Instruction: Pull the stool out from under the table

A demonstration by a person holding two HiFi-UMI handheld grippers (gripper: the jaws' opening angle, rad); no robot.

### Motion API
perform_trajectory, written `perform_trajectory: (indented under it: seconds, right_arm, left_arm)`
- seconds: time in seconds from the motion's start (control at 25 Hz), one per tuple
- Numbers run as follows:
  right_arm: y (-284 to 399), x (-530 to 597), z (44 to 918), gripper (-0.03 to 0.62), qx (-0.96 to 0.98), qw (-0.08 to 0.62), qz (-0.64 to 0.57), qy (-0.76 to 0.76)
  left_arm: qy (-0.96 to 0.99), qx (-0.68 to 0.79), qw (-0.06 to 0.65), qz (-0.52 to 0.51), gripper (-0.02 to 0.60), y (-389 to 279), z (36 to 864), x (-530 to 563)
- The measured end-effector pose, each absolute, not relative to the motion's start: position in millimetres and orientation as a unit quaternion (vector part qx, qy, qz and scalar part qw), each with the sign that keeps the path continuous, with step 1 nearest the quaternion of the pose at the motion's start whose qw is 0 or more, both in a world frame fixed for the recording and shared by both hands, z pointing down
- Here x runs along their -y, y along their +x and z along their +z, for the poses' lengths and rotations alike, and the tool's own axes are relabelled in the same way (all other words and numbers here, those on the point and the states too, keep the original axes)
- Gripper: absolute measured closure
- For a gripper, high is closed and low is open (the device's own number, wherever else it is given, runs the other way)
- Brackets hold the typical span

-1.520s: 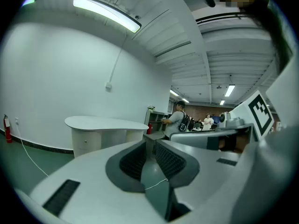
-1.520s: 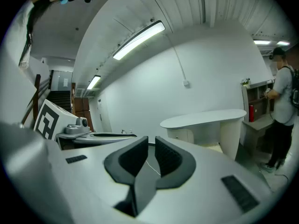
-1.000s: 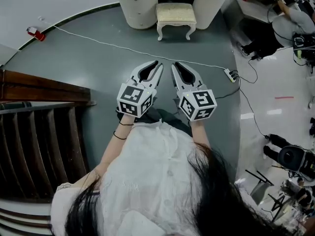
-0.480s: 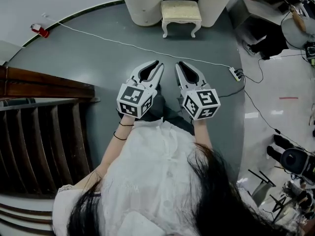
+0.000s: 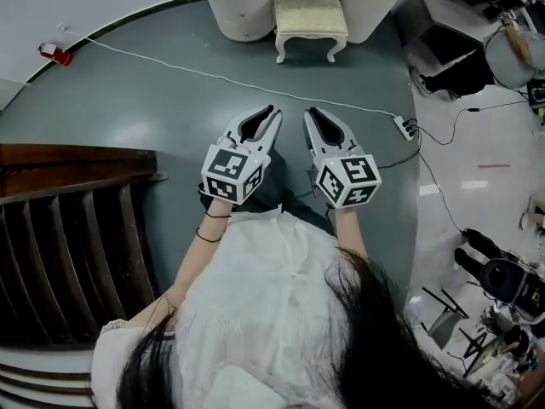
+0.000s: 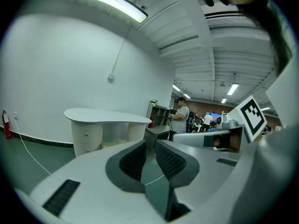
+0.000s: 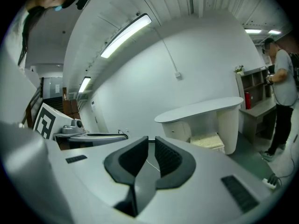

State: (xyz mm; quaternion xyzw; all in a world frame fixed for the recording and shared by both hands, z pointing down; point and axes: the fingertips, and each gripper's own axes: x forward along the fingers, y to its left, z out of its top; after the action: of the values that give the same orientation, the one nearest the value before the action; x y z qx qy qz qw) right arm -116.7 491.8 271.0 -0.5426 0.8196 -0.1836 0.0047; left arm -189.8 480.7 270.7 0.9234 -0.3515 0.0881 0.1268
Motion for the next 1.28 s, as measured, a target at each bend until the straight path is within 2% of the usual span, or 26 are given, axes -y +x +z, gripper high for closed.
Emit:
perform_trajectory:
  seconds: [0.56, 1.28]
  right_arm:
    - [-115.1, -347.6, 302.7, 0.536, -0.798, -0.032, -0.234, -0.554]
    - [-73.5, -302.0, 298.5, 0.536, -0.752, -0.046, -0.233, -0.615]
  left_arm:
    - [0.917, 0.352, 0.145, 0.115, 0.509, -209.8, 288.0, -322.3]
    - [0.932, 0.308, 0.161, 0.104, 0.509, -191.3, 286.4, -249.3]
